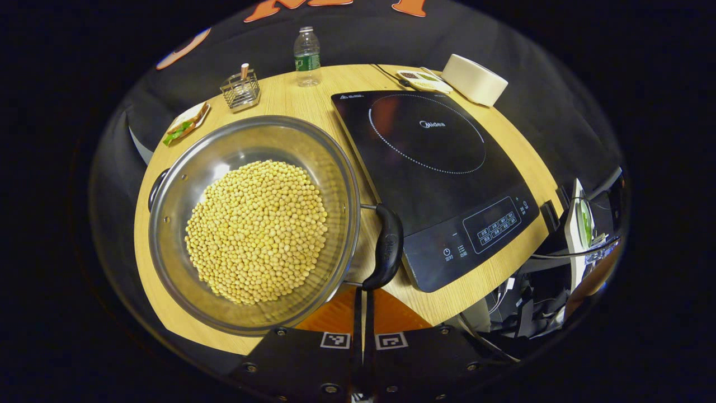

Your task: First push the handle of the pot to place it horizontally, then grasp the pot with both hands and set it on the induction cooktop.

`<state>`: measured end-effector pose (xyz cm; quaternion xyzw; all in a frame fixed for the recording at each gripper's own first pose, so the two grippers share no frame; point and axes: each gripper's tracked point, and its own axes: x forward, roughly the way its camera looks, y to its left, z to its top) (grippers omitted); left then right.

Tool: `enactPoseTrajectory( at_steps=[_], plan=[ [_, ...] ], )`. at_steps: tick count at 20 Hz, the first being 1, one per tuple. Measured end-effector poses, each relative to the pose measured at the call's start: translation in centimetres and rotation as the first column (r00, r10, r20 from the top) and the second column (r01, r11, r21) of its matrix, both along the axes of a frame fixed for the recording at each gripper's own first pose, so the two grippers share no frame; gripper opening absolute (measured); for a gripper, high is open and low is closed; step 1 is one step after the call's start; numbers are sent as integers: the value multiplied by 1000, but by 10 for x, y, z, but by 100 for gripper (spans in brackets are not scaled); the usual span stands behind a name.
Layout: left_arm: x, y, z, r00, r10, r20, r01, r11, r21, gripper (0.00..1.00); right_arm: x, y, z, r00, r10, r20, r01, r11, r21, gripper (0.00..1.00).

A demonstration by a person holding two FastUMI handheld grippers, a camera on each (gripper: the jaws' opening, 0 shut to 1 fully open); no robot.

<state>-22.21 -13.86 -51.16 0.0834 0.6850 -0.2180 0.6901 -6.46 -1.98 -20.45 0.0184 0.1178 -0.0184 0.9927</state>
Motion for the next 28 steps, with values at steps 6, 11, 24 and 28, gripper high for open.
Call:
enactPoseTrajectory(
  at_steps=[6,11,24,28],
  plan=[
    [12,-11,-5,999,38,-3,-38,999,-15,2,-4,-2,-12,1000,-3,-19,4,1000,15,95],
    [24,-18,-12,998,63,1,-63,998,-24,2,-6,2,-24,999,6,-49,-5,1000,28,94],
    [70,-38,-34,992,107,63,-106,994,-22,2,-14,22,-56,990,43,-136,-31,996,87,95],
    [80,-42,-41,990,119,73,-117,993,-33,2,-17,36,-74,981,77,-178,-57,992,114,95]
  ],
)
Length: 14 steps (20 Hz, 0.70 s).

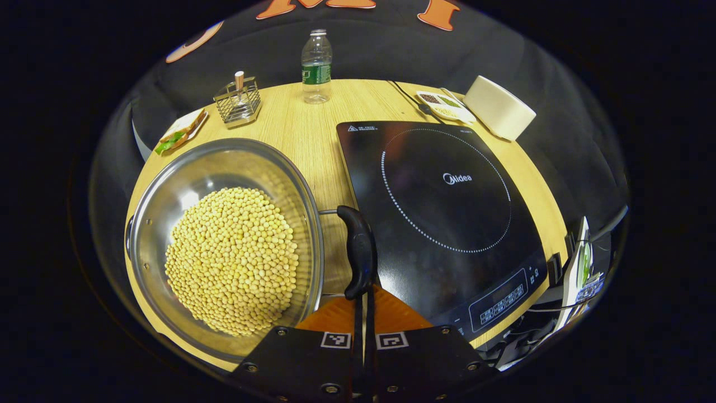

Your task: First push the handle of the pot to place it horizontally, then grasp the pot with both hands and set it on the induction cooktop.

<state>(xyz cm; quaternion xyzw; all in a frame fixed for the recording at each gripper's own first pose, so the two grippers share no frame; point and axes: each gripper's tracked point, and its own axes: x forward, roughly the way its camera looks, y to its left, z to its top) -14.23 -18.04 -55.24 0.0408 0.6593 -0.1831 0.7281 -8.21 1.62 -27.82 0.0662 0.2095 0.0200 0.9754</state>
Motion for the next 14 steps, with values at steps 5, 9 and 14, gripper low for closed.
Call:
enactPoseTrajectory(
  at_steps=[5,9,14],
  plan=[
    [10,-4,-6,1000,15,24,-15,1000,-11,1,-4,25,-23,997,43,-68,-40,998,45,95],
    [19,-5,-10,999,8,49,-6,1000,-30,1,-5,46,-38,989,74,-126,-63,994,91,95],
    [14,1,0,997,-13,82,19,997,-68,1,-5,71,-53,977,112,-183,-91,988,122,95]
  ],
)
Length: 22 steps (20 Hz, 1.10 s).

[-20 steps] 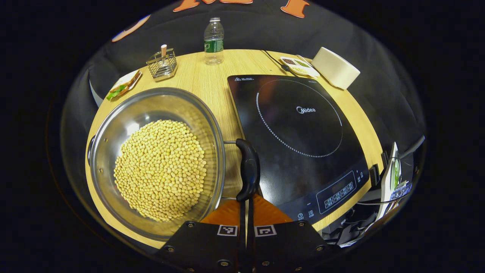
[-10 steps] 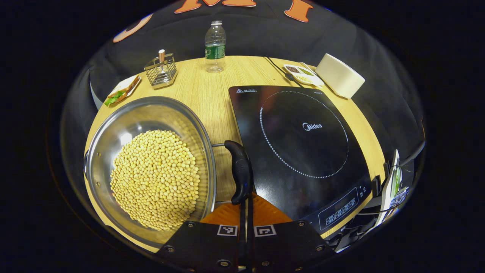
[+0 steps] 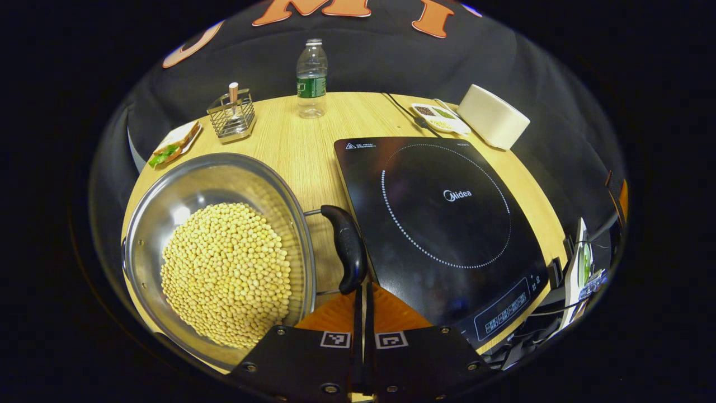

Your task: First push the handle of the pot to place it horizontally, then grasp the pot with both hands and set it on the induction cooktop.

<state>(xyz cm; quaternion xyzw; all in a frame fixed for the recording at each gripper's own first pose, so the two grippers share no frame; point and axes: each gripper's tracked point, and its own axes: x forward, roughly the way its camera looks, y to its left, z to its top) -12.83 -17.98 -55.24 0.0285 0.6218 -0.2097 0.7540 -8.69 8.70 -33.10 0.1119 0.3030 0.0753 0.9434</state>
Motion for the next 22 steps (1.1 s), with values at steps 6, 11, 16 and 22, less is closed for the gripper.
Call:
enactPoseTrajectory(
  at_steps=[6,11,16,22],
  plan=[
    [-14,33,32,999,-16,45,17,1000,-16,2,2,61,-16,991,87,-101,-79,993,86,94],
    [-15,72,62,995,-1,95,4,999,-32,2,0,125,-24,965,187,-183,-157,973,166,95],
    [24,164,70,968,55,243,-87,989,123,2,2,190,-43,917,277,-285,-213,948,236,93],
    [41,242,63,952,95,292,-164,961,222,22,6,224,-70,863,294,-411,-193,944,269,93]
  ],
)
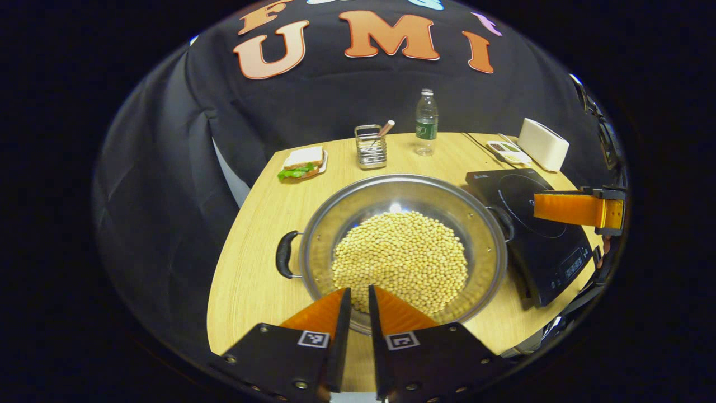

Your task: First push the handle of the pot to place it horizontally, then grasp the pot with both hands and set it on the induction cooktop.

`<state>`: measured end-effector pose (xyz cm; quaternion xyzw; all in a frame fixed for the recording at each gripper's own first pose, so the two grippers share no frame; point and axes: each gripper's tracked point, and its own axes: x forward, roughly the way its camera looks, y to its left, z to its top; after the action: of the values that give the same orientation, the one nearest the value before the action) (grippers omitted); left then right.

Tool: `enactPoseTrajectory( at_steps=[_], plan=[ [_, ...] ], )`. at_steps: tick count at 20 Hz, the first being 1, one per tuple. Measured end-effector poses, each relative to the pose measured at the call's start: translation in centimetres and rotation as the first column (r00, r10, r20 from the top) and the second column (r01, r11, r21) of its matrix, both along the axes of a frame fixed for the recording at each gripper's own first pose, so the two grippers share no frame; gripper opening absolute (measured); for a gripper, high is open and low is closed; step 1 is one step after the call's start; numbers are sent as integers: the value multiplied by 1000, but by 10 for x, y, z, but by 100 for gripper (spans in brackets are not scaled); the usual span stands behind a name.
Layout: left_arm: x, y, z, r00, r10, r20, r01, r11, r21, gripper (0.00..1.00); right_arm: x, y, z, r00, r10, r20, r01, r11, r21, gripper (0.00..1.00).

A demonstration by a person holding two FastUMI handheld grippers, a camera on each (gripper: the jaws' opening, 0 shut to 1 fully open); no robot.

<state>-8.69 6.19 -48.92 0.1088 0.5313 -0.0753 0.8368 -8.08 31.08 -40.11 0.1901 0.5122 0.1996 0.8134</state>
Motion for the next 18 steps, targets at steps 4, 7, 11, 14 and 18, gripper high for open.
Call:
enactPoseTrajectory(
  at_steps=[4,7,11,14,18],
  plan=[
    [28,45,3,998,47,48,-49,998,27,71,4,8,-17,999,2,-48,-4,999,-40,93],
    [54,71,4,992,108,69,-109,994,9,81,5,9,-33,996,13,-88,-21,996,-91,93],
    [78,82,-4,988,142,62,-140,990,-36,81,10,21,-53,992,18,-128,-34,991,-128,94],
    [79,72,-19,991,133,16,-131,988,-86,80,8,27,-63,987,33,-157,-57,987,-151,93],
    [80,61,-39,993,110,-38,-114,983,-144,80,6,32,-76,983,47,-180,-81,979,-185,87]
  ],
)
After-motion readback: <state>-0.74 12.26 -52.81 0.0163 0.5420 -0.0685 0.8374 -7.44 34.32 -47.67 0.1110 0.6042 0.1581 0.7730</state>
